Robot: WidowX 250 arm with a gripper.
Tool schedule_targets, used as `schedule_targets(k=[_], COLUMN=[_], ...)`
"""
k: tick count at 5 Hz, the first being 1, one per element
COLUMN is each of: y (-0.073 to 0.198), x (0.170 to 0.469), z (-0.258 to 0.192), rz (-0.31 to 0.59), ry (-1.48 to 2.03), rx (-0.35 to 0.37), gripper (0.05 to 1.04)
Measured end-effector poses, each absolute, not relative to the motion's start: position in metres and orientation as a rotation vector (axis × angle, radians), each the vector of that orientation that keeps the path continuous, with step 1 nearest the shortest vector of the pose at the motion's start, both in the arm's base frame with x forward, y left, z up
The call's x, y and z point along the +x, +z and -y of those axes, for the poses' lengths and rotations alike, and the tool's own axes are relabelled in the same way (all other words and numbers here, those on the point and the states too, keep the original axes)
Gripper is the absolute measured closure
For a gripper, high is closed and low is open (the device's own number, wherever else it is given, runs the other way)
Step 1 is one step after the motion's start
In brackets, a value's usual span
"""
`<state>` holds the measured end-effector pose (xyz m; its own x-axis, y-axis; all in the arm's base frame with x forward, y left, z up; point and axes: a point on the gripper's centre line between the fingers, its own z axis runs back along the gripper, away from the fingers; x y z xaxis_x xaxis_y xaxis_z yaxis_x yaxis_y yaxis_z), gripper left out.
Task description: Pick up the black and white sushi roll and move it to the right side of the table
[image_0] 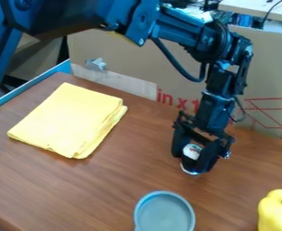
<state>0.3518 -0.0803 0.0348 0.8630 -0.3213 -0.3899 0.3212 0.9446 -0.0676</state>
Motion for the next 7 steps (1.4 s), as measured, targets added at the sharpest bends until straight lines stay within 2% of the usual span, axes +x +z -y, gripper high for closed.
schedule_targets(k=[1,2,3,4,5,6,7], y=[0.052,0.093,0.119,0.139,0.135,0.122,0.113], x=[0.346,0.341,0.322,0.296,0.273,0.243,0.228], z=[0.072,0.059,0.023,-0.025,-0.061,-0.096,-0.111], rz=[-0.376,-0.274,-0.212,-0.140,-0.144,-0.183,-0.220], ry=[-0.303,-0.274,-0.223,-0.122,-0.065,-0.014,-0.044], rx=[-0.074,-0.149,-0.129,-0.037,0.054,0.077,0.101], gripper=[0.078,0.081,0.083,0.083,0.083,0.083,0.083])
